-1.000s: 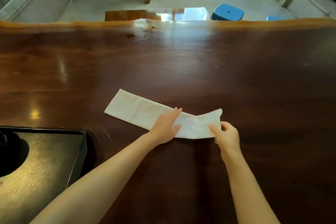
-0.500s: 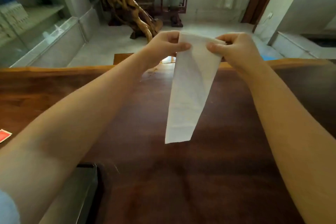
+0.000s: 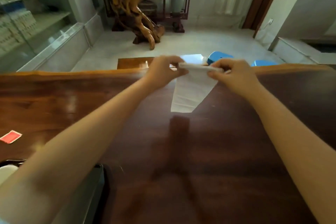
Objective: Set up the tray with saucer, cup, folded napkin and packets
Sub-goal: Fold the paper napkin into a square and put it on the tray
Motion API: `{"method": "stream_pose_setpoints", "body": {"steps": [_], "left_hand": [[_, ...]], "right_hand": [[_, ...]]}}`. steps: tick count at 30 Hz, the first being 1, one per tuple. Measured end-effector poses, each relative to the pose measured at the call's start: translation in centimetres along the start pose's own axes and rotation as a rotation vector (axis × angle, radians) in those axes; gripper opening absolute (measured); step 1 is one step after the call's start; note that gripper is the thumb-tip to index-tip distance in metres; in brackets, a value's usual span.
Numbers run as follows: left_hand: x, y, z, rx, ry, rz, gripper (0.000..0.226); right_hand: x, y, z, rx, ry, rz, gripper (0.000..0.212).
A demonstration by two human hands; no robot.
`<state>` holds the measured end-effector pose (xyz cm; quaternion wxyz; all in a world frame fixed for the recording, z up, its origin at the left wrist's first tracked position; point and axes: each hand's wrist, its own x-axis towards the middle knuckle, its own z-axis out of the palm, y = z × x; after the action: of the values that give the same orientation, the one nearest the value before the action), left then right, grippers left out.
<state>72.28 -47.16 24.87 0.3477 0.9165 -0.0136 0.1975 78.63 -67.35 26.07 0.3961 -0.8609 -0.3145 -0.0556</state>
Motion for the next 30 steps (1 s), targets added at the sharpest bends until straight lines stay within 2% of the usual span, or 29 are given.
{"method": "stream_pose_setpoints", "body": {"steps": [5, 10, 13, 15, 18, 19, 23, 30], "left_hand": [[-13.8, -1.8, 4.5, -0.12, 0.034, -0.055, 0.015], [-26.2, -2.6, 9.4, -0.194, -0.12, -0.238, 0.01], [-29.9, -2.9, 11.3, -0.286, -0.196, -0.392, 0.011], [-29.7, -3.4, 11.8, -0.283, -0.251, -0.461, 0.013], [-27.0, -4.9, 12.5, -0.344, -0.292, -0.546, 0.003], [-25.7, -5.4, 12.8, -0.353, -0.285, -0.58, 0.009], [-20.0, -7.9, 13.7, -0.377, -0.227, -0.688, 0.016], [-11.5, -12.0, 15.9, -0.416, -0.168, -0.716, 0.01]], "right_hand": [[-11.2, 2.2, 4.2, 0.082, -0.185, -0.011, 0.009], [-21.8, 5.1, 8.6, 0.161, -0.478, 0.139, 0.016], [-24.8, 6.8, 10.4, 0.247, -0.584, 0.265, 0.016], [-24.9, 7.8, 11.4, 0.304, -0.614, 0.325, 0.013], [-23.3, 9.3, 12.5, 0.299, -0.623, 0.346, 0.012], [-22.3, 9.8, 12.8, 0.291, -0.613, 0.34, 0.013], [-17.2, 11.9, 14.0, 0.231, -0.51, 0.334, 0.018], [-9.3, 15.3, 16.1, 0.231, -0.334, 0.39, 0.013]]}}
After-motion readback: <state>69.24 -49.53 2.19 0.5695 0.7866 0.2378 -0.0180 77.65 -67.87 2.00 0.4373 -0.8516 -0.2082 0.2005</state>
